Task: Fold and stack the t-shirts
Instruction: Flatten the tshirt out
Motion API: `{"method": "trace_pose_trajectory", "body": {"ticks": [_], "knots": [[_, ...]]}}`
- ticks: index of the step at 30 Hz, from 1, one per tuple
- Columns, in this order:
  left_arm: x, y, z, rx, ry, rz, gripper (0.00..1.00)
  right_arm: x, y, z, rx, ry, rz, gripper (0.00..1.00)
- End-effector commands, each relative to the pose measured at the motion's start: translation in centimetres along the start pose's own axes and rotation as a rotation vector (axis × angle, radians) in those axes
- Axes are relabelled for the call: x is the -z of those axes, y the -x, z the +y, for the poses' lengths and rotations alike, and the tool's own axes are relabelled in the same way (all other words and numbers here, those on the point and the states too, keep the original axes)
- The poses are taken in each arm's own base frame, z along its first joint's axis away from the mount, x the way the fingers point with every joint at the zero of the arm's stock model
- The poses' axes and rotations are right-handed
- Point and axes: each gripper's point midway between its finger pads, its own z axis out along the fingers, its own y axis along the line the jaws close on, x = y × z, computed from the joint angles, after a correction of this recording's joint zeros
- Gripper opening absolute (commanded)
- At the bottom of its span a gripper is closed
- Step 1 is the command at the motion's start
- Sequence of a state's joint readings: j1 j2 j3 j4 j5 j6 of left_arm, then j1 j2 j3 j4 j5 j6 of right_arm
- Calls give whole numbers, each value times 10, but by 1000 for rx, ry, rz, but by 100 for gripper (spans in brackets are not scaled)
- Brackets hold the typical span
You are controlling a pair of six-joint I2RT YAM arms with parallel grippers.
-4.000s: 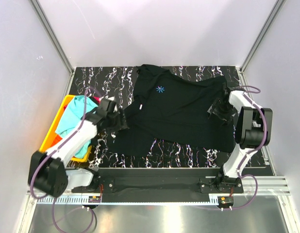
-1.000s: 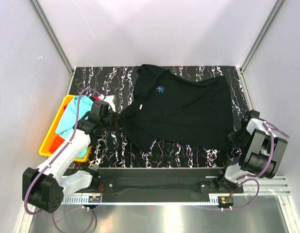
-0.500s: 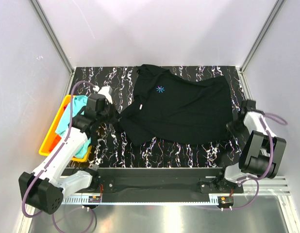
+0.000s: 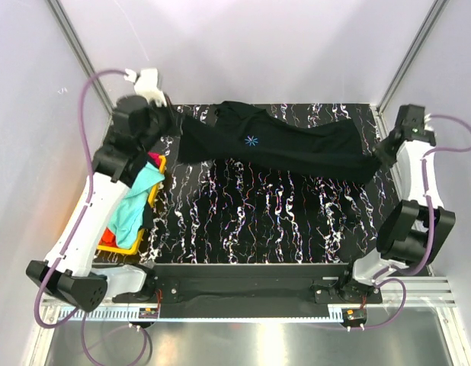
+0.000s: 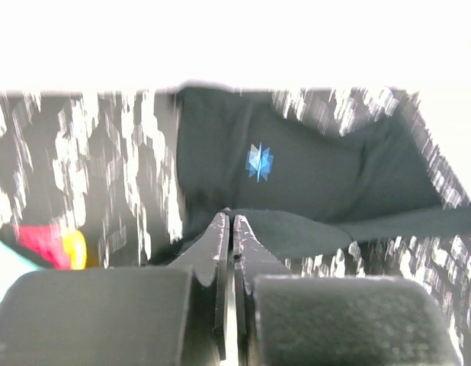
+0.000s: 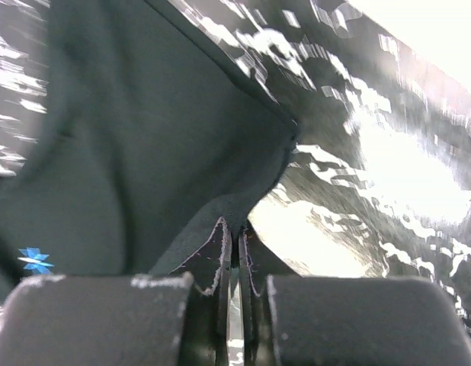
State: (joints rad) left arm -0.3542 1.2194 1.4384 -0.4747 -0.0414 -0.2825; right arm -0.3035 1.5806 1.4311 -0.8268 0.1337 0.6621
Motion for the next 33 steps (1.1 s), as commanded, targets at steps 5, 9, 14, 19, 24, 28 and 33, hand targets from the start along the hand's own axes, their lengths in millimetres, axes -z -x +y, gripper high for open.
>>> {"method": "trace_pose_trajectory", "body": {"ticks": [5, 9, 14, 19, 24, 28, 33], "knots": [[62, 185, -43, -130, -113, -552, 0, 164, 107, 60, -5, 344, -427, 0], [122, 242, -66, -181, -192, -742, 0, 257, 132, 74, 1, 526, -604, 0], [218, 284, -80, -232, -248, -955, 0, 375, 142, 60, 16, 680, -850, 0], [308, 296, -83, -242, -276, -1099, 0, 469, 126, 24, -6, 782, -1037, 0], [393, 303, -84, -234, -343, -1238, 0, 526, 105, -3, -34, 868, -1142, 0], [405, 312, -77, -243, -314, -1278, 0, 546, 95, -16, -52, 899, -1179, 0], [331, 316, -74, -290, -172, -1165, 0, 509, 104, -1, -40, 852, -1105, 0]]}}
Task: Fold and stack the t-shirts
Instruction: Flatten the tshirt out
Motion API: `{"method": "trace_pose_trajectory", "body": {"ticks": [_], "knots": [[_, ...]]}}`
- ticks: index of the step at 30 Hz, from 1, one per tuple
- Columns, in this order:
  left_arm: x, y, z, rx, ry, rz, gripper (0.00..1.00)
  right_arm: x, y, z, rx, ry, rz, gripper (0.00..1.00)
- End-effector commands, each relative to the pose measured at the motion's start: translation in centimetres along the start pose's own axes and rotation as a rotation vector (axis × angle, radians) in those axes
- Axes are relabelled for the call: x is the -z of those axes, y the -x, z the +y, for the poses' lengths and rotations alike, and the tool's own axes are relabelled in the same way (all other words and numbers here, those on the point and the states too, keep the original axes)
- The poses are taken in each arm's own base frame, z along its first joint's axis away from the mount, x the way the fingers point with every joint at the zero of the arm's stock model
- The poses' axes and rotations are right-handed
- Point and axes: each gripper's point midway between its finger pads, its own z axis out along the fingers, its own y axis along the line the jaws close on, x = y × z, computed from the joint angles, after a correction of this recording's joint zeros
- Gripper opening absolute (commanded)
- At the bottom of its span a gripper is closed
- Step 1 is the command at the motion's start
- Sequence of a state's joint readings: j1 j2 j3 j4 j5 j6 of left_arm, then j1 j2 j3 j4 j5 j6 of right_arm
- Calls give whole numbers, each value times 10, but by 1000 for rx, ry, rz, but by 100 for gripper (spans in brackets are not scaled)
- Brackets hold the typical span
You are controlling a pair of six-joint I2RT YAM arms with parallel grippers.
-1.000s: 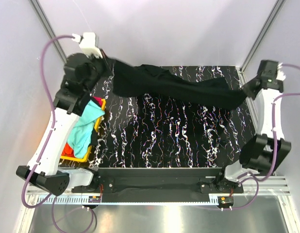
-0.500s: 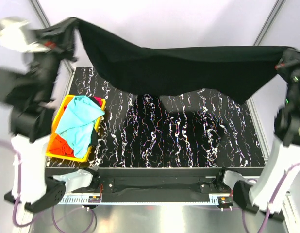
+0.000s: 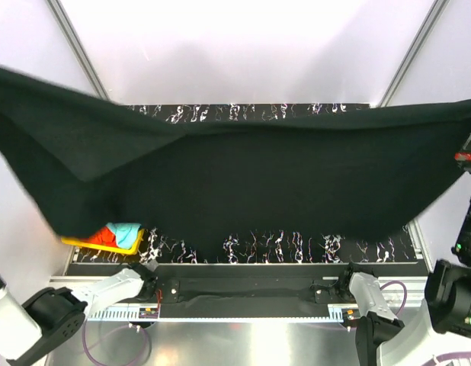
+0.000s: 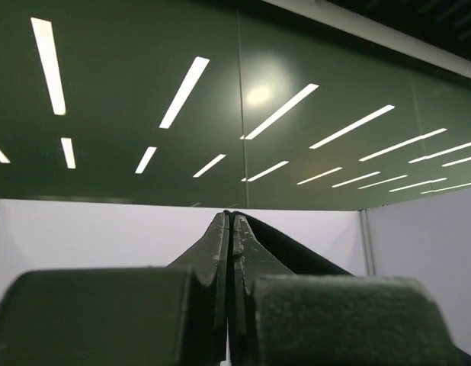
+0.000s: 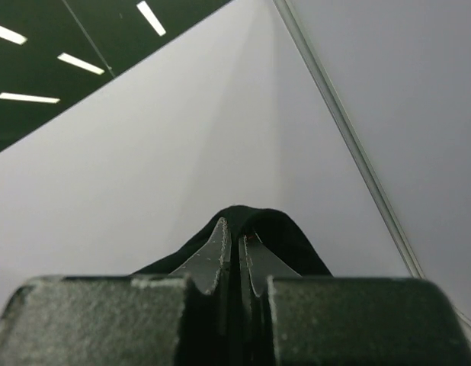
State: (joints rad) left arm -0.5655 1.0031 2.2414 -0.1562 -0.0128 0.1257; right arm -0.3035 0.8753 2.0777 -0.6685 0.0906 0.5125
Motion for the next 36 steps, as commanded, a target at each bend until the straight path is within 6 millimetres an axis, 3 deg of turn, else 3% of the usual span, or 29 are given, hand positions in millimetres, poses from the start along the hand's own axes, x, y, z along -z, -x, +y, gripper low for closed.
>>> {"method": "trace_pose_trajectory", "body": {"ticks": [1, 3, 6, 7, 8, 10, 12, 13, 15, 16, 17, 18, 20, 21, 22, 23, 24, 26, 27, 30, 36], "knots": [[-32, -117, 9, -137, 75, 215, 0, -38, -49, -31, 13, -89, 107, 0], [-36, -153, 9, -184, 79, 277, 0, -49, -67, -39, 6, -104, 147, 0], [-38, -229, 16, -310, 112, 408, 0, -72, -114, -63, -4, -146, 233, 0], [-36, -267, 19, -355, 128, 480, 0, -80, -130, -71, -10, -161, 262, 0], [-35, -284, 22, -388, 143, 496, 0, -89, -153, -83, -11, -175, 295, 0], [-22, -350, 23, -448, 128, 605, 0, -102, -185, -102, -14, -201, 340, 0], [-5, -400, 33, -452, 138, 690, 0, -112, -224, -124, -12, -219, 380, 0], [4, -436, 35, -446, 127, 746, 0, -120, -247, -139, -1, -242, 414, 0], [16, -477, 52, -433, 159, 783, 0, -133, -299, -172, 14, -277, 473, 0], [28, -517, 61, -445, 167, 829, 0, -138, -319, -184, 25, -281, 485, 0], [37, -540, 64, -452, 165, 863, 0, -142, -336, -194, 32, -288, 502, 0], [54, -583, 65, -459, 152, 928, 0, -146, -370, -215, 37, -317, 552, 0], [66, -616, 75, -452, 181, 946, 0, -154, -404, -234, 49, -309, 582, 0], [68, -629, 77, -429, 201, 949, 0, -152, -441, -256, 54, -343, 656, 0], [86, -663, 76, -425, 197, 999, 0, -157, -455, -262, 52, -336, 663, 0], [90, -676, 77, -421, 207, 998, 0, -163, -467, -267, 49, -333, 674, 0], [102, -701, 78, -420, 211, 1021, 0, -158, -500, -289, 51, -371, 731, 0], [103, -717, 79, -407, 222, 1014, 0, -165, -524, -292, 28, -339, 779, 0], [114, -735, 75, -388, 215, 1036, 0, -159, -547, -305, 25, -355, 823, 0], [120, -752, 73, -357, 228, 1031, 0, -160, -569, -316, 22, -364, 858, 0], [143, -769, 70, -300, 258, 1060, 0, -159, -587, -325, 21, -360, 891, 0]]}}
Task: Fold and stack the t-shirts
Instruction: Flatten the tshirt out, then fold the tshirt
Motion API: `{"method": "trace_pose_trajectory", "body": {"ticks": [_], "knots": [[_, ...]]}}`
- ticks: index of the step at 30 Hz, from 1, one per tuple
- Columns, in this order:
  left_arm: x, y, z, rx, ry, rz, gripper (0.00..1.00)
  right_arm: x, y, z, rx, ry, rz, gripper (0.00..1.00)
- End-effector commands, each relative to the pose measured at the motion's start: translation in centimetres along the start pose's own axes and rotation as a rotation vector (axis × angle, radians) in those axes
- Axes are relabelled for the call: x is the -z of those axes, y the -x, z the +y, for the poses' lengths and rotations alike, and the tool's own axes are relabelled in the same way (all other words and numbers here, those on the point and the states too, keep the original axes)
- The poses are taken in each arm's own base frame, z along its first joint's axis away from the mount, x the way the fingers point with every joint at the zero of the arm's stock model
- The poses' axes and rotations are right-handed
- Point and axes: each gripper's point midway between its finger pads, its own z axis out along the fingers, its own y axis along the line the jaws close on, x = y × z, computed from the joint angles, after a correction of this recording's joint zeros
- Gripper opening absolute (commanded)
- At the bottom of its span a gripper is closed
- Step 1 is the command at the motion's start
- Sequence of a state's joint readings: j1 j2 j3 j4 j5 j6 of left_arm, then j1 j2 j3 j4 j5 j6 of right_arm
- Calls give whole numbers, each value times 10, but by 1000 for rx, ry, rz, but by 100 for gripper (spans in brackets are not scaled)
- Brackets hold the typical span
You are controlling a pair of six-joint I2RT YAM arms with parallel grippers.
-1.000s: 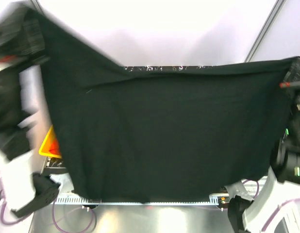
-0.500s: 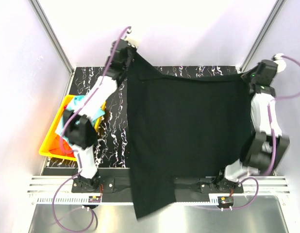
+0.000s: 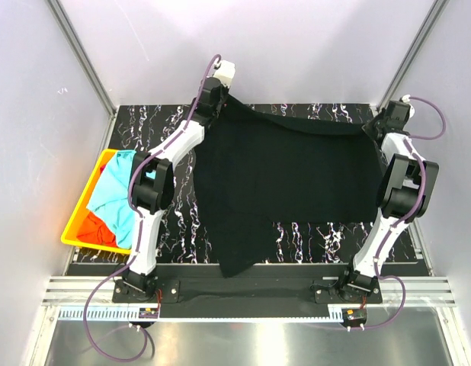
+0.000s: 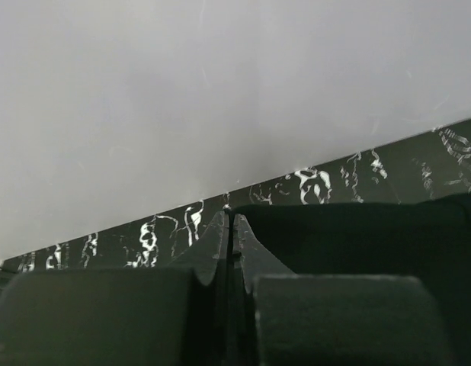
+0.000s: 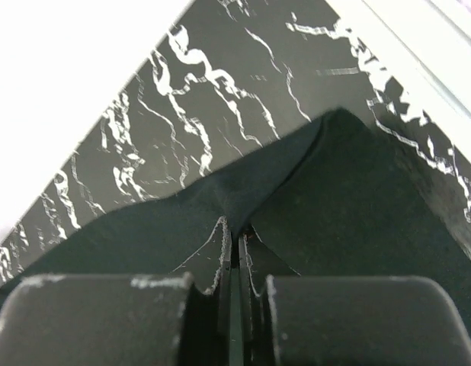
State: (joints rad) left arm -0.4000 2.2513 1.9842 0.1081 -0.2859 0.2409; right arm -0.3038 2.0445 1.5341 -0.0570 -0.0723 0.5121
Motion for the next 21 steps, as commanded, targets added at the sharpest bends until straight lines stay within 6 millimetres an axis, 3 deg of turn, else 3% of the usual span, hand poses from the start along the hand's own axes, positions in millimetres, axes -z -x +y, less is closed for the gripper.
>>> {"method": "trace_pose_trajectory", "body": {"ticks": [1, 7, 14, 17, 18, 19, 21], "knots": [[8, 69, 21, 146, 60, -195, 0, 7, 45, 32, 39, 97, -118, 0], [15, 59, 16, 276, 52, -146, 0, 1, 39, 31, 22, 93, -77, 0], [42, 54, 23, 384, 53, -99, 0, -5, 37, 36, -3, 105, -37, 1], [59, 55, 26, 384, 42, -68, 0, -7, 33, 36, -9, 97, -6, 1], [68, 64, 32, 395, 50, -77, 0, -7, 32, 35, -5, 95, 0, 1], [74, 50, 34, 391, 56, -36, 0, -6, 31, 35, -3, 91, 12, 1], [88, 53, 39, 410, 53, -30, 0, -4, 30, 33, 11, 86, 20, 1]]}}
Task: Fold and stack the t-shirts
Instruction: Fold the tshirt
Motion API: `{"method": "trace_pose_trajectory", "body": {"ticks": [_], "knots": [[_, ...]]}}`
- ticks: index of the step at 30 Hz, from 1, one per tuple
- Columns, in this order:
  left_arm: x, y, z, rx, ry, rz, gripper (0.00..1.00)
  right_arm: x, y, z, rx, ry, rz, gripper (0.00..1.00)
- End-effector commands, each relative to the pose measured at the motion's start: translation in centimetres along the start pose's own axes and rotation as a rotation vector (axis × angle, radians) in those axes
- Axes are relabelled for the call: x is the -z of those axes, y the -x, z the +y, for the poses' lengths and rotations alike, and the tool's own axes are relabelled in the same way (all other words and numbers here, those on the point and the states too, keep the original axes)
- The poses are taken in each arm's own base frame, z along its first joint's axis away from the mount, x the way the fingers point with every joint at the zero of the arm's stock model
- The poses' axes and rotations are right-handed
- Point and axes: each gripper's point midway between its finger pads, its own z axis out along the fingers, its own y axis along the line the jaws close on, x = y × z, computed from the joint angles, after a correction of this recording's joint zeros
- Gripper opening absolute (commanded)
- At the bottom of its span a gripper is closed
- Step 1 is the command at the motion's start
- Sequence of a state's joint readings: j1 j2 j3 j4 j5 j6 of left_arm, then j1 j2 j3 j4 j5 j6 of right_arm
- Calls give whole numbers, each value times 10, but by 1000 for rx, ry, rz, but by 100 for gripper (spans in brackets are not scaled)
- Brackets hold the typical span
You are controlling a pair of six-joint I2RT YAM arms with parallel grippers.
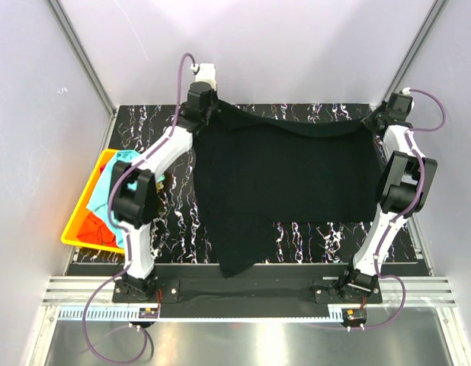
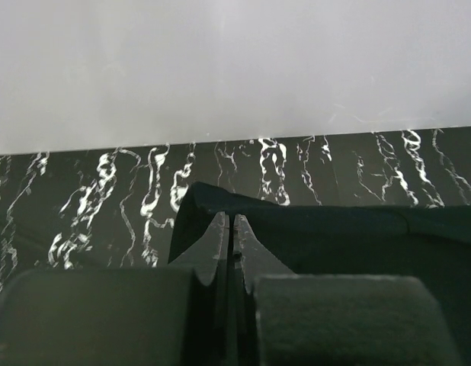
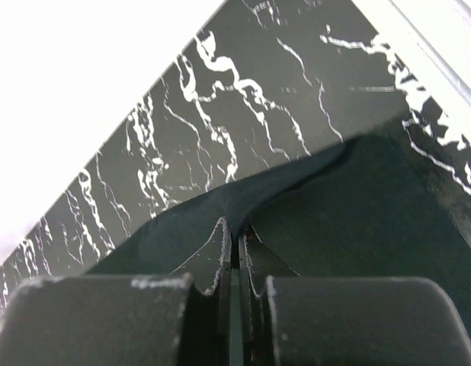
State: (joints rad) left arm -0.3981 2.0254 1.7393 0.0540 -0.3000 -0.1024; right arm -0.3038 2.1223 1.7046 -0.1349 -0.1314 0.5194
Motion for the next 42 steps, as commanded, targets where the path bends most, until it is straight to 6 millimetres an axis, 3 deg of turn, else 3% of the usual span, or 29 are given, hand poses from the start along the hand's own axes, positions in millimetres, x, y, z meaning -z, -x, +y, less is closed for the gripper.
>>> {"method": "trace_pose_trajectory", "body": {"ticks": [1, 7, 12, 18, 24, 33, 42], "knots": [[40, 43, 18, 82, 24, -58, 0, 9, 10, 10, 23, 17, 19, 1], [71, 11, 15, 109, -33, 60, 0, 20, 4, 2, 39, -33, 56, 2], [87, -26, 11, 134, -70, 179, 0, 23, -6, -13, 33, -74, 94, 3], [99, -49, 5, 171, -106, 247, 0, 26, -3, -30, 20, -112, 92, 3], [108, -61, -5, 228, -149, 298, 0, 23, -6, -38, 12, -124, 117, 4], [122, -78, 14, 201, -67, 351, 0, 28, -14, -50, 15, -168, 132, 6], [130, -91, 16, 191, -67, 393, 0, 24, -17, -60, 14, -195, 143, 7]]}}
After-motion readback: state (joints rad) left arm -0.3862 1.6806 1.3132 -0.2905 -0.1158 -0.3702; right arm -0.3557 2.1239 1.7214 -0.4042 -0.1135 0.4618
